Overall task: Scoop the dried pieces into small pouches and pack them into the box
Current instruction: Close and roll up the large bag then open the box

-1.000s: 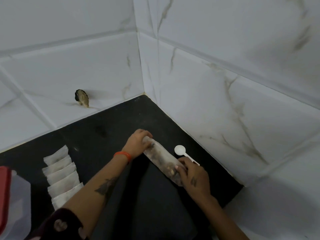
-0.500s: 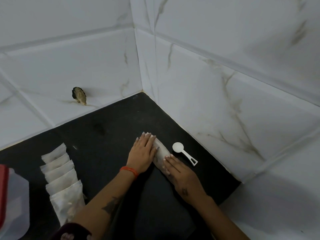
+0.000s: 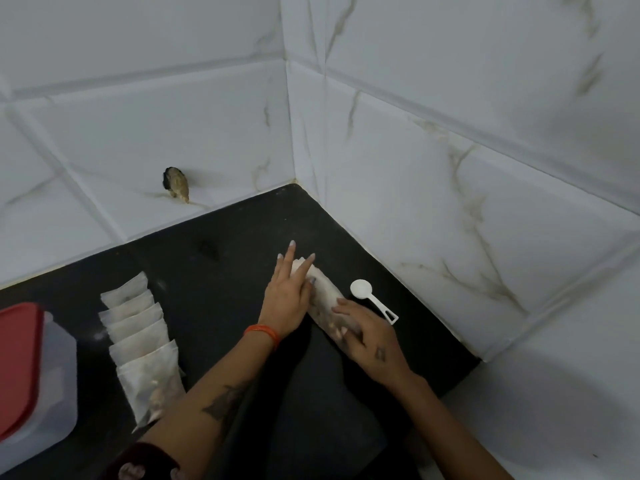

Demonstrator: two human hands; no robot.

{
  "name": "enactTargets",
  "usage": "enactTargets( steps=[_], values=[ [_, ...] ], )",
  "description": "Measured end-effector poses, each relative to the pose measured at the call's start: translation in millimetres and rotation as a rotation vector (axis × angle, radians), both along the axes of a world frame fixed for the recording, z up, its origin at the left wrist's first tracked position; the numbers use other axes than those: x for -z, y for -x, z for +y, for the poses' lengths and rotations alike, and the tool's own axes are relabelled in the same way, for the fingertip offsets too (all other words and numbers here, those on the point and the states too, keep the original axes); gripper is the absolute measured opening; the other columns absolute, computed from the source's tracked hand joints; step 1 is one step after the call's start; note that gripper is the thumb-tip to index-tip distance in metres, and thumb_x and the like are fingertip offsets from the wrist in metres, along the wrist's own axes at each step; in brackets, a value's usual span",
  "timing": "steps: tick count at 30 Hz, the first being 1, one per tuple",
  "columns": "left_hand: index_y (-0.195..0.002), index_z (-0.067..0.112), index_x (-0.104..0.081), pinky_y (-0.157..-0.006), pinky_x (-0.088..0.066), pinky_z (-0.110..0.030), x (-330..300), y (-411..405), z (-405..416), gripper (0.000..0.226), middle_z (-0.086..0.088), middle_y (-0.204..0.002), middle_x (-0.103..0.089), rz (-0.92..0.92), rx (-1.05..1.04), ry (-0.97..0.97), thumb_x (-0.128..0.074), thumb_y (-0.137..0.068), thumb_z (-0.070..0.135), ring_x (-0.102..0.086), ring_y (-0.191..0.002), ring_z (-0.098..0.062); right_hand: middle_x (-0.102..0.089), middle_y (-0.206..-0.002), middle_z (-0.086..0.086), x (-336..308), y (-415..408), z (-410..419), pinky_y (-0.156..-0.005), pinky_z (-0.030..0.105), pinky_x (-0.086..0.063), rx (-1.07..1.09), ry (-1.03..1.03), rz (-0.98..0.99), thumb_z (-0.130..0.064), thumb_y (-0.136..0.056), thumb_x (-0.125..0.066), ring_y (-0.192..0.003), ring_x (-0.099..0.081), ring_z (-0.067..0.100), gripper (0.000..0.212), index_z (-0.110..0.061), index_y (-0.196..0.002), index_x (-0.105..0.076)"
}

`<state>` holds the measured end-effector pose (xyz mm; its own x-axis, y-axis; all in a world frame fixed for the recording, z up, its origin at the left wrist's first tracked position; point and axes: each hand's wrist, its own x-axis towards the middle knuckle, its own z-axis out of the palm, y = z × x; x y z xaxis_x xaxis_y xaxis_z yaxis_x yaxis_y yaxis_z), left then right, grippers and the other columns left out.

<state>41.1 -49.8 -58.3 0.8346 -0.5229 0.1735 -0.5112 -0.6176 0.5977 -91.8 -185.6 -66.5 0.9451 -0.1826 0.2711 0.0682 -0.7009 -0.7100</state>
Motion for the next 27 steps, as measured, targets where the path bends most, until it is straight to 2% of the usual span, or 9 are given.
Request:
enactTargets(
  steps=[2, 4, 7, 12, 16, 18, 21, 25, 27],
  values=[
    [-0.142, 0.024, -0.040, -0.113, -0.030, -0.043, -7.9, 8.4, 10.8, 0.044, -0.003, -0.159, -0.007, -0.021, -0.029, 0.087, -0.045, -0.098, 0.024, -0.016, -0.144, -0.029, -0.064, -0.122, -0.001, -6.5, -3.3, 6.5, -0.099, 0.010, -0.036, 0.020, -0.045, -0.034, -0.018, -0.077, -0.048, -0.117, -0.055, 0.008, 0.037, -0.011, -0.106, -0.071],
    [-0.138, 0.022, -0.045, -0.110, -0.035, -0.041, -14.6, 16.9, 26.8, 0.042, -0.005, -0.158, -0.013, -0.047, -0.068, 0.153, -0.050, -0.096, 0.024, -0.027, -0.140, -0.026, -0.065, -0.115, -0.005, -16.4, -6.8, 17.7, -0.096, 0.008, -0.037, 0.036, -0.112, -0.060, -0.014, -0.078, -0.055, -0.111, -0.057, 0.004, 0.031, -0.013, -0.104, -0.071],
    [-0.136, 0.021, -0.046, -0.111, -0.032, -0.036, -27.2, 28.6, 58.8, 0.044, -0.003, -0.156, -0.020, -0.058, -0.188, 0.212, -0.055, -0.094, 0.026, -0.027, -0.140, -0.021, -0.066, -0.108, -0.011, -31.1, -15.4, 40.1, -0.092, 0.005, -0.037, 0.000, -0.211, -0.099, -0.007, -0.080, -0.061, -0.105, -0.057, -0.003, 0.027, -0.019, -0.102, -0.071],
    [-0.132, 0.019, -0.050, -0.104, -0.042, -0.041, -54.9, 41.7, 131.6, 0.044, -0.004, -0.151, -0.032, -0.176, -0.372, 0.253, -0.060, -0.090, 0.027, -0.037, -0.135, -0.021, -0.065, -0.114, -0.012, -49.9, -39.0, 90.7, -0.096, 0.024, -0.045, -0.087, -0.359, -0.094, -0.008, -0.086, -0.064, -0.113, -0.057, 0.001, 0.028, -0.026, -0.107, -0.068],
    [-0.129, 0.016, -0.053, -0.108, -0.026, -0.020, -78.4, 54.5, 193.4, 0.041, -0.006, -0.148, -0.037, -0.302, -0.500, 0.274, -0.061, -0.090, 0.028, -0.036, -0.134, -0.016, -0.065, -0.112, -0.013, -68.3, -59.5, 142.6, -0.094, 0.027, -0.050, -0.178, -0.401, -0.115, -0.013, -0.087, -0.064, -0.109, -0.059, 0.001, 0.028, -0.031, -0.107, -0.065],
    [-0.127, 0.014, -0.054, -0.105, -0.027, -0.022, -86.7, 61.7, 224.6, 0.041, -0.007, -0.146, -0.040, -0.357, -0.577, 0.266, -0.062, -0.089, 0.028, -0.035, -0.132, -0.012, -0.065, -0.112, -0.013, -75.1, -66.2, 170.7, -0.094, 0.025, -0.050, -0.228, -0.406, -0.119, -0.015, -0.087, -0.065, -0.107, -0.060, 0.001, 0.026, -0.028, -0.110, -0.066],
    [-0.126, 0.010, -0.055, -0.103, -0.031, -0.026, -90.1, 74.0, 268.3, 0.044, -0.010, -0.144, -0.042, -0.426, -0.707, 0.241, -0.063, -0.087, 0.028, -0.040, -0.131, -0.021, -0.064, -0.114, -0.011, -80.5, -72.9, 213.4, -0.095, 0.027, -0.050, -0.320, -0.396, -0.120, -0.018, -0.088, -0.064, -0.108, -0.059, 0.003, 0.026, -0.022, -0.114, -0.065],
    [-0.136, 0.013, -0.044, -0.108, -0.034, -0.042, -78.2, 92.6, 318.7, 0.065, -0.005, -0.149, -0.034, -0.334, -0.862, 0.253, -0.061, -0.082, 0.045, -0.032, -0.136, -0.025, -0.062, -0.121, -0.009, -78.5, -77.7, 264.3, -0.099, 0.032, -0.047, -0.459, -0.291, -0.123, -0.031, -0.087, -0.060, -0.115, -0.055, 0.004, 0.034, -0.019, -0.119, -0.063],
    [-0.143, 0.016, -0.034, -0.109, -0.033, -0.045, -66.6, 102.7, 338.7, 0.083, -0.003, -0.153, -0.027, -0.277, -0.899, 0.250, -0.064, -0.078, 0.057, -0.027, -0.139, -0.024, -0.056, -0.133, -0.004, -78.0, -78.0, 283.4, -0.106, 0.028, -0.037, -0.550, -0.197, -0.062, -0.033, -0.087, -0.060, -0.126, -0.047, 0.008, 0.041, -0.020, -0.126, -0.059]
  ],
)
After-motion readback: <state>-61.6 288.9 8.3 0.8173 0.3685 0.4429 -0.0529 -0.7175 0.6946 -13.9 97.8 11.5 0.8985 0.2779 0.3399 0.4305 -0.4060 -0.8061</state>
